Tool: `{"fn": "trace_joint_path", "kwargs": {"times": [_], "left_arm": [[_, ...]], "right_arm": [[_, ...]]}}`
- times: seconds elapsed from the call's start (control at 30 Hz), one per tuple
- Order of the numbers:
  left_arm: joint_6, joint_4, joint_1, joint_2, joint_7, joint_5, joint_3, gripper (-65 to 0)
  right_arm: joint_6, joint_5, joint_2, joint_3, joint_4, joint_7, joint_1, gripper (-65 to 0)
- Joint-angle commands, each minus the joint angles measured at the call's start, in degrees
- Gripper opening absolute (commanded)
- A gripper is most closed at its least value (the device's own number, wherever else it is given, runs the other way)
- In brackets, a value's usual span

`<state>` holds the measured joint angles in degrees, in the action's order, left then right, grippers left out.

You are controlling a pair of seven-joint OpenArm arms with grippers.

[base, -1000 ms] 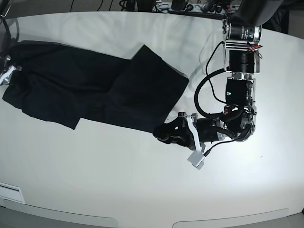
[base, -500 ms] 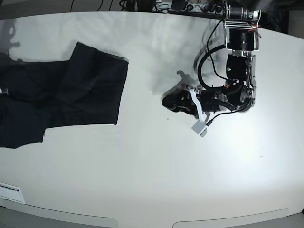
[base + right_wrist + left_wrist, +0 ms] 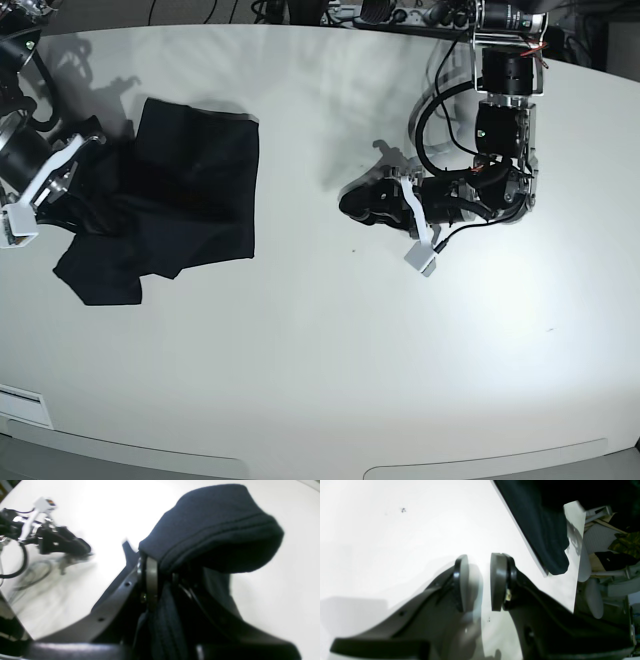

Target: Fold the T-shirt properly

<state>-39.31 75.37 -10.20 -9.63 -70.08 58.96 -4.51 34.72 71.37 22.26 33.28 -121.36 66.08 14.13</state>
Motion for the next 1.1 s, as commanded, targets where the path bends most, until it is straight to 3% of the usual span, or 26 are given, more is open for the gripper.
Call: {"fn": "trace_joint_path", "kwargs": {"times": [0.0,0.17,0.33,0.4,0.43,0.47,0.53,0.7,0.83,0.93,1.0,1.03,1.07], "left_arm": [[-0.09,0.90,-1.25,-0.02,0.83,1.99,0.00,-47.2],[-0.09,0.90,-1.25,-0.07,0.76,2.03,-0.02,-47.2],[-0.09,0.90,-1.25,-0.07,0.61,2.19,-0.02,-47.2],[-0.09,0.90,-1.25,-0.07,0.61,2.64,-0.02,-47.2],[-0.09,0.90,-1.25,-0.07,0.61,2.73,-0.02,-47.2],[-0.09,0.90,-1.29,-0.07,0.63,2.84,-0.02,-47.2],[-0.09,0.90,-1.36,-0.07,0.63,3.10,-0.02,-47.2],[-0.11,0.90,-1.38,-0.09,0.59,3.04,-0.02,-47.2],[-0.11,0.90,-1.60,-0.28,0.59,3.02,-0.02,-47.2],[-0.11,0.90,-2.16,-1.46,0.59,3.04,-0.02,-48.2],[-0.11,0.90,-2.93,-2.69,0.61,3.04,-0.02,-55.8],[-0.09,0.90,-3.28,-3.45,0.59,3.04,-0.02,-63.4],[-0.07,0.90,-3.72,-4.26,0.59,3.04,-0.02,-65.0]], "right_arm": [[0.83,0.74,-0.15,-1.14,-0.50,-1.66,-0.63,-65.0],[1.38,-5.57,-5.11,-8.94,0.37,-3.72,-0.63,-65.0],[3.10,-16.55,-8.96,-16.59,3.50,-12.04,-0.66,-64.3],[4.44,-18.95,-9.03,-19.80,4.76,-13.49,-0.81,-38.3],[4.55,-19.45,-8.90,-21.22,4.79,-13.35,-0.87,-29.2],[4.55,-19.08,-8.72,-22.62,4.74,-13.38,-1.01,-27.3],[5.28,-16.20,-8.37,-24.90,3.89,-12.55,-1.49,-27.4],[5.28,-3.41,-7.80,-28.92,-2.47,-3.96,-3.45,-27.5],[5.28,-5.40,-7.80,-26.69,-8.35,-3.93,-4.87,-30.0],[5.28,-10.23,-7.80,-20.28,-10.99,-6.27,-5.11,-39.8],[5.28,-12.09,-7.78,-14.71,-11.41,-8.22,-5.09,-51.8],[4.81,-12.50,-7.78,-11.65,-11.41,-8.57,-5.09,-61.5],[2.71,-12.96,-7.78,-8.72,-11.39,-8.76,-5.03,-65.0]]}}
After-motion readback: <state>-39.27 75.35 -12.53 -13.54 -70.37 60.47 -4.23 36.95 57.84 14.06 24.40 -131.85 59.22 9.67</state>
